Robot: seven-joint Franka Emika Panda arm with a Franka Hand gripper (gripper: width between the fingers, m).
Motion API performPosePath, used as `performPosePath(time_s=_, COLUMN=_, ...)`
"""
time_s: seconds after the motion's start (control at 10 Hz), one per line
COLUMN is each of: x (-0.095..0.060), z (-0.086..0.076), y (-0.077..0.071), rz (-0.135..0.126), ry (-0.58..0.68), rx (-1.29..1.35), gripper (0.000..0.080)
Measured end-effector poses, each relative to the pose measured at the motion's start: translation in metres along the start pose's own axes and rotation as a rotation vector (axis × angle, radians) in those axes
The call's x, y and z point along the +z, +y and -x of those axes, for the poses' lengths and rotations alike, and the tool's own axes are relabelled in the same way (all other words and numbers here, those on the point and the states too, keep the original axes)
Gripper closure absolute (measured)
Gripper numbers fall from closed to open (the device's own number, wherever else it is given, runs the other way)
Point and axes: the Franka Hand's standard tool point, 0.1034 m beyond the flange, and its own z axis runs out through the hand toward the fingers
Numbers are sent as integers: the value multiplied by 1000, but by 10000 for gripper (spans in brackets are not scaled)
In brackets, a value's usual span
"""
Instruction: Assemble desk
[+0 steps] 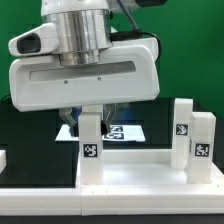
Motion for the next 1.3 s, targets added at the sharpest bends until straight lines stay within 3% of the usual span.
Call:
performPosePath(time_s=0.4, x=-1, z=-2, y=-2, rz=5, ry=-8, rx=422, gripper=508)
performPosePath(time_s=0.6, x=1, z=-3, y=-5, rz=11, ry=-10, rx=837, gripper=508)
performPosePath(time_s=0.8, x=1, z=-6, y=-5, rz=-15, ry=-40, rx=1167, gripper=508)
performPosePath(time_s=1.3, x=0, z=-7, y=-8, rz=-13, ry=-35, rx=1488, gripper=508)
